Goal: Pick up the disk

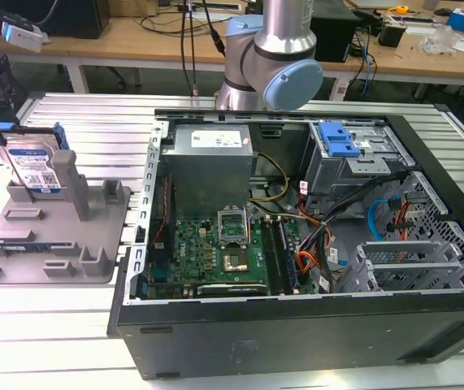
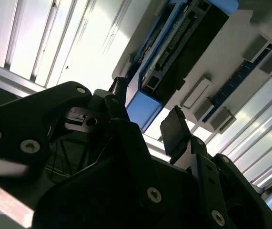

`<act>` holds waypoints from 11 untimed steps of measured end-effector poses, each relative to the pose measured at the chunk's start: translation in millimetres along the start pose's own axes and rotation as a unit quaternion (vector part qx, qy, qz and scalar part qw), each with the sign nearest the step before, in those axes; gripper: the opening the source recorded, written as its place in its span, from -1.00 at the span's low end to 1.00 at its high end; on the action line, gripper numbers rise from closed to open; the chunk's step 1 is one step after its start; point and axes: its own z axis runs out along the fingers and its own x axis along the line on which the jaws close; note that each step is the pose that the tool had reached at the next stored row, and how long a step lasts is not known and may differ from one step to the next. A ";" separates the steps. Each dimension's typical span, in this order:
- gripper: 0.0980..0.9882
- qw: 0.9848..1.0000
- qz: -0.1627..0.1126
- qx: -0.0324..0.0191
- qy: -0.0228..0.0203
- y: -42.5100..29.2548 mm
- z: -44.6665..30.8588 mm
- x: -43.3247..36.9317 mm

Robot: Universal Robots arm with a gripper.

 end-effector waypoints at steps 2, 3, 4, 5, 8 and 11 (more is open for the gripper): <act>0.03 1.000 0.000 0.000 0.000 0.0 2.1 -0.6; 0.03 1.000 0.000 0.000 0.000 0.0 3.9 -1.0; 0.03 1.000 0.000 0.000 0.000 -0.1 5.2 -1.2; 0.03 1.000 0.000 0.000 0.000 -0.1 6.5 -1.2; 0.03 1.000 0.000 0.000 0.000 0.1 12.0 -1.3; 0.03 1.000 0.000 0.000 0.000 0.8 15.9 -1.4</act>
